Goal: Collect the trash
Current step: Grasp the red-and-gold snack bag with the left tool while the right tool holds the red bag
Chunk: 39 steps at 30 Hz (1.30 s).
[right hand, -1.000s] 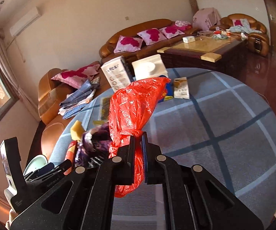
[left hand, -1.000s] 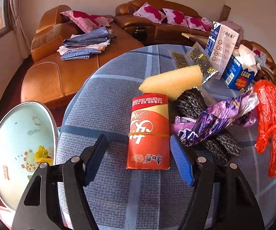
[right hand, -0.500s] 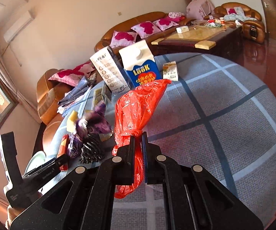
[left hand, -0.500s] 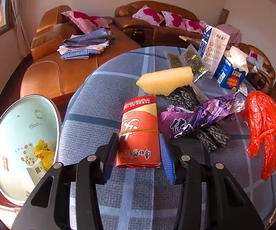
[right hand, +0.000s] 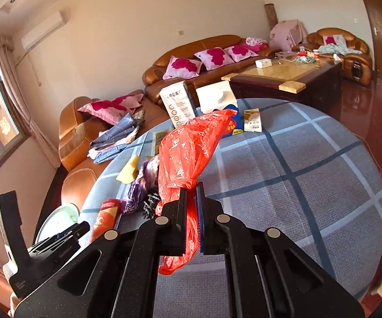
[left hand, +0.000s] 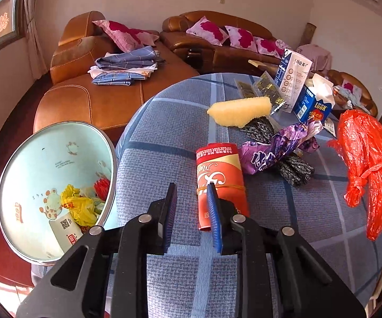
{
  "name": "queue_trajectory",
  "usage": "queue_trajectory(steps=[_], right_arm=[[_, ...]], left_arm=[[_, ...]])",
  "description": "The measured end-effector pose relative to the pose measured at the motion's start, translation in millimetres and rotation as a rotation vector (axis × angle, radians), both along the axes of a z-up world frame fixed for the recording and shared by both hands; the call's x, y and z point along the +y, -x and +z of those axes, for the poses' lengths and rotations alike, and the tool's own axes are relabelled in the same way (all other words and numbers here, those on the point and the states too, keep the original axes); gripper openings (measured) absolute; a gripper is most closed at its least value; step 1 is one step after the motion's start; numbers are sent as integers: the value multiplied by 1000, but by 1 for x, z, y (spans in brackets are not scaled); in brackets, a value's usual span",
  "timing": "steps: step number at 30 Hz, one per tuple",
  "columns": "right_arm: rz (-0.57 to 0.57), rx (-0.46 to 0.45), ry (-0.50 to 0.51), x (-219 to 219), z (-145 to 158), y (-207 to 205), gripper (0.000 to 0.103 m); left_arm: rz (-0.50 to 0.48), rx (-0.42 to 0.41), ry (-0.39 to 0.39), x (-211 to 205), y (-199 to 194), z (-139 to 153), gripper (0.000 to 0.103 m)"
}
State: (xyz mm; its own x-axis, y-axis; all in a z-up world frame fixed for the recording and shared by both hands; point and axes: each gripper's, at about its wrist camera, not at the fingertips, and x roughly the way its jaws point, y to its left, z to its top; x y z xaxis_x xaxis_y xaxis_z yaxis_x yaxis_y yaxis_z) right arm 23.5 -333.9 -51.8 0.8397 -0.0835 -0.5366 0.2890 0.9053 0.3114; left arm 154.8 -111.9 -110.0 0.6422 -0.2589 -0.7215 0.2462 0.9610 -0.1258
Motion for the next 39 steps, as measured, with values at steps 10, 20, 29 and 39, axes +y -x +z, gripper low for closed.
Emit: queue_trajectory(steps=[10,20,29,39], right_arm=[[-9,16,-14,-3,-4,4,7],[6,-2,-15,1,0,10,7],[50,-18,21,25,7,11,7],[52,-12,38,32,10,11,7]], left_arm=[[-41,21,-47,-35,-18,-15,50],[-50,-37,-42,-29,-1,-3,31],[-32,-76,-17,-5,8,10,17],[-34,29,31,4,-1,-6,54]])
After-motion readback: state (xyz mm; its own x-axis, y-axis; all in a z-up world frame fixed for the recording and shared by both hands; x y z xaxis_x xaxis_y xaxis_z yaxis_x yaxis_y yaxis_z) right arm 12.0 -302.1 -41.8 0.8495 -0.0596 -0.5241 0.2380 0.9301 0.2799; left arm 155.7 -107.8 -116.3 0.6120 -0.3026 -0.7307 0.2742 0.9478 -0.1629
